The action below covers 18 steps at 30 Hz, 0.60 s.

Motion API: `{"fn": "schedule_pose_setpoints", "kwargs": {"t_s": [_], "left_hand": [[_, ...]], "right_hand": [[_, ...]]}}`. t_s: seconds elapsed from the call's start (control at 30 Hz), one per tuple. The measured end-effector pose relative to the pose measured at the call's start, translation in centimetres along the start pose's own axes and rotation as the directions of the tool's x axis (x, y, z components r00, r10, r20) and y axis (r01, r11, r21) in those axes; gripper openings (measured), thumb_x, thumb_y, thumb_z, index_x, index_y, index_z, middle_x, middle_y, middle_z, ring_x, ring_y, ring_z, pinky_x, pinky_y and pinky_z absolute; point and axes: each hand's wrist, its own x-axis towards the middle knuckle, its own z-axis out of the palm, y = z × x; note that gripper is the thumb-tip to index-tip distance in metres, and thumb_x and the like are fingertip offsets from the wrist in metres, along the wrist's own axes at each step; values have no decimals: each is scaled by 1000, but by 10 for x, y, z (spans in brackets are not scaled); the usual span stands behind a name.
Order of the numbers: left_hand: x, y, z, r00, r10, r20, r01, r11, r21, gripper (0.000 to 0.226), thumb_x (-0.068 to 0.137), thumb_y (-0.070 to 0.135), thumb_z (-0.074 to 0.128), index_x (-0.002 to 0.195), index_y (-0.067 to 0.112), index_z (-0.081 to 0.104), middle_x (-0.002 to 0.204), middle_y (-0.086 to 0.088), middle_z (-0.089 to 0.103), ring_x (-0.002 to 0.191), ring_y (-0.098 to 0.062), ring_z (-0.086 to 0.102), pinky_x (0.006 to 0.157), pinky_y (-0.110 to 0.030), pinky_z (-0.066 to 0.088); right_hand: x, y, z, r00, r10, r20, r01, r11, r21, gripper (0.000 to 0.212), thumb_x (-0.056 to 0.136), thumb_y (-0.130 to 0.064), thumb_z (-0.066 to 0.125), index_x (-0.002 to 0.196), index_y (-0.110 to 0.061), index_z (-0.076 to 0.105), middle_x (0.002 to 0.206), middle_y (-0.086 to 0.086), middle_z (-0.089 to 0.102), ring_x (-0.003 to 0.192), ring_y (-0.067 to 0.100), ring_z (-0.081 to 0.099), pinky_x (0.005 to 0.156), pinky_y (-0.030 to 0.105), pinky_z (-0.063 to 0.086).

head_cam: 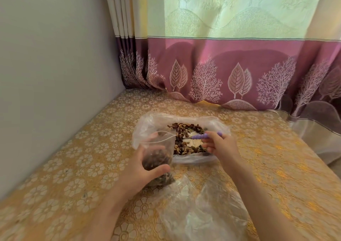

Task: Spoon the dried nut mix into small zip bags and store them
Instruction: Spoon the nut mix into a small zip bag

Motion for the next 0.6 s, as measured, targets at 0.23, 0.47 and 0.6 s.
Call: {"fn": "schedule_pose_setpoints", "kwargs": {"t_s": [0.23,0.47,0.6], "left_hand": [[2,-2,4,999,-41,-28,44,993,107,58,53,59,73,96,65,35,96,49,51,90,25,50,66,-8,41],[2,-8,5,999,-39,-21,41,994,98,60,58,53,76,100,66,35,100,41,56,93,18,55,67,-6,43],[2,-13,4,999,-38,-2,38,996,82,64,68,38,80,103,66,35,101,37,58,92,15,57,64,-5,46]], "right_hand": [[0,-6,-9,993,-60,-99,68,995,79,22,90,-2,45,76,-2,62,74,12,73,51,9,54,44,16,42],[0,-10,-12,979,-119,-167,131,989,65,26,91,-4,46,71,-6,62,61,3,71,49,7,53,45,15,41],[-4,-21,-12,979,-143,-148,163,977,134,19,90,-2,46,79,0,61,60,4,70,52,10,53,45,15,42]]}}
